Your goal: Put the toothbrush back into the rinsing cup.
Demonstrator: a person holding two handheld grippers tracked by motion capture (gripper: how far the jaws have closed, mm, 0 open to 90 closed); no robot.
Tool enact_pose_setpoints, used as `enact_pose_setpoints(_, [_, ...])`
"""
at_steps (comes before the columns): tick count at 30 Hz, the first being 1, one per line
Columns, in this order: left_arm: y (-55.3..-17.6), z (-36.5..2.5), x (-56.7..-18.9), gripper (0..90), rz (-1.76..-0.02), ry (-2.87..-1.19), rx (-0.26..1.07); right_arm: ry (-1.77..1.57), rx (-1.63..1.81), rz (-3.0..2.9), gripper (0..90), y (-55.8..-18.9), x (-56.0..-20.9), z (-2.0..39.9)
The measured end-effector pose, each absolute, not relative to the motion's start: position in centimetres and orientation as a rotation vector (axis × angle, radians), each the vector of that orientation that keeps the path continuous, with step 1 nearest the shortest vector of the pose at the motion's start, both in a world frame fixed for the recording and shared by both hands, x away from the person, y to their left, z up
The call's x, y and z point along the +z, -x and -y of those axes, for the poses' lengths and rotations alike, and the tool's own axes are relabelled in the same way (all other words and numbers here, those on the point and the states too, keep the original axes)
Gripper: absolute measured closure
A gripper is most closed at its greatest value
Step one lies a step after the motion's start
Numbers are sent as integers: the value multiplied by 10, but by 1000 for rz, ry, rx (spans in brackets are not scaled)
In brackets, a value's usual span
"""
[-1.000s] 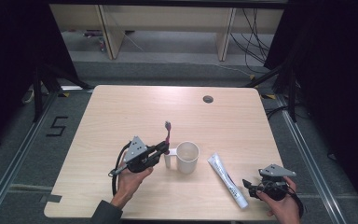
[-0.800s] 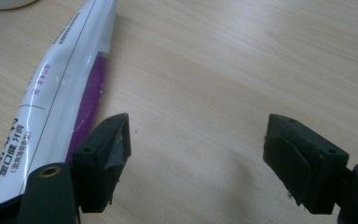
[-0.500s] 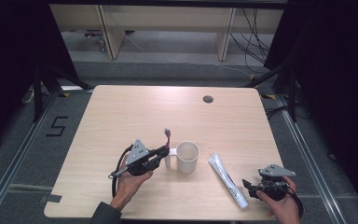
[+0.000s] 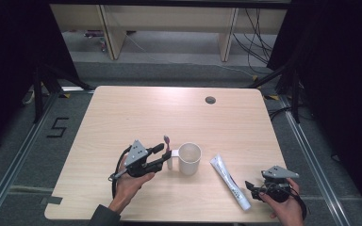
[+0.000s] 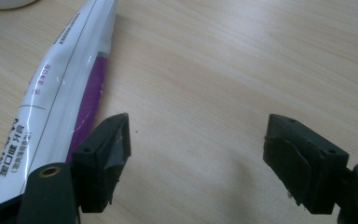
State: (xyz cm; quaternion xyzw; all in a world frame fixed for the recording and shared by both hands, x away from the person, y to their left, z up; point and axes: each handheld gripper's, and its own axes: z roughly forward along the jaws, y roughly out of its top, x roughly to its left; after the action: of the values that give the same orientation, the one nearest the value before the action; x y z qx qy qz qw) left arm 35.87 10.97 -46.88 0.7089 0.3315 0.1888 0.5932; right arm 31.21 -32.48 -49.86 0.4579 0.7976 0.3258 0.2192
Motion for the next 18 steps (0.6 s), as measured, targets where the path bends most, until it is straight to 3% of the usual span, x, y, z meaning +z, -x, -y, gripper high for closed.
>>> enact_pose_setpoints(2, [-358,-111,-468,450,-783,-1634,438,-1250,906,-2211,239,-313,-499,325])
enact_pose_setpoints(8, [-354,-112,-464,377,-786,-1655,450,-1283,897,-2203,239,-311,-498,324])
enact_pose_setpoints(18, [-342,-118,-460,347,-795,-1680,426,-1240,903,-2215,255,-313,-499,325])
